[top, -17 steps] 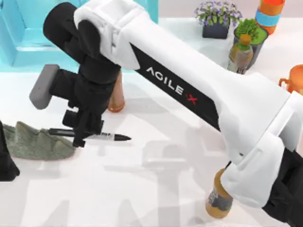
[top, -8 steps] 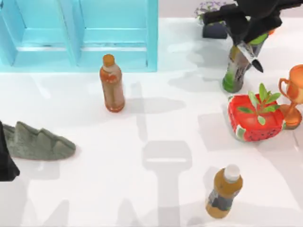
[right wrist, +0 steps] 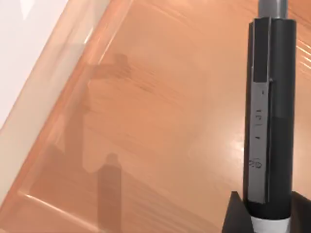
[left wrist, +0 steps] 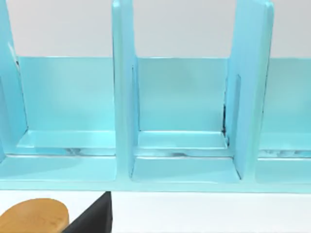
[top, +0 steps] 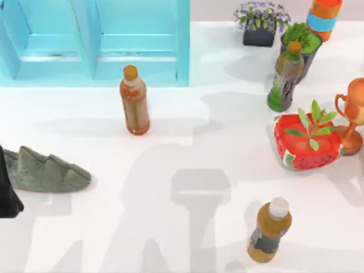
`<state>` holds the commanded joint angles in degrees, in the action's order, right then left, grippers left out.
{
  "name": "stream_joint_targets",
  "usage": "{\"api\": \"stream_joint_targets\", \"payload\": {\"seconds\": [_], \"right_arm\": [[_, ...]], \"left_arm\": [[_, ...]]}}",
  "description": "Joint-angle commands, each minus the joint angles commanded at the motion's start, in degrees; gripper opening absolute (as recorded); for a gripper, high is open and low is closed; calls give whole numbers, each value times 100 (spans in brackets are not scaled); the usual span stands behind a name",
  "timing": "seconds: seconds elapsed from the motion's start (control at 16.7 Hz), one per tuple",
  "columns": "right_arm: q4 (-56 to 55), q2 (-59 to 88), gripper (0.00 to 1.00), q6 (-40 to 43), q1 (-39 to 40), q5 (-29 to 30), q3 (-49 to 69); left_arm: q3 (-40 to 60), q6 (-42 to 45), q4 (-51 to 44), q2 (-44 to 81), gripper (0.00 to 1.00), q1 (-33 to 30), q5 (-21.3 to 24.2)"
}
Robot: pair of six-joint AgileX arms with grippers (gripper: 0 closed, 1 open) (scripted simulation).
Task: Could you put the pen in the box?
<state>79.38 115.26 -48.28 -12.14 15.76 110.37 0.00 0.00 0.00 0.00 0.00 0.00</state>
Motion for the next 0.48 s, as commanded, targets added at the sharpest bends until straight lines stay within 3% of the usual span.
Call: {"api": "stream_joint_targets", "payload": {"seconds": [0.24, 0.48], "right_arm": [[-481, -329, 0, -1279, -979, 276, -1139], [-650, -403, 0, -1634, -1255, 342, -1483]], "left_arm": [[0, 0, 0, 0, 100, 0, 0], [0, 0, 0, 0, 100, 0, 0]]}}
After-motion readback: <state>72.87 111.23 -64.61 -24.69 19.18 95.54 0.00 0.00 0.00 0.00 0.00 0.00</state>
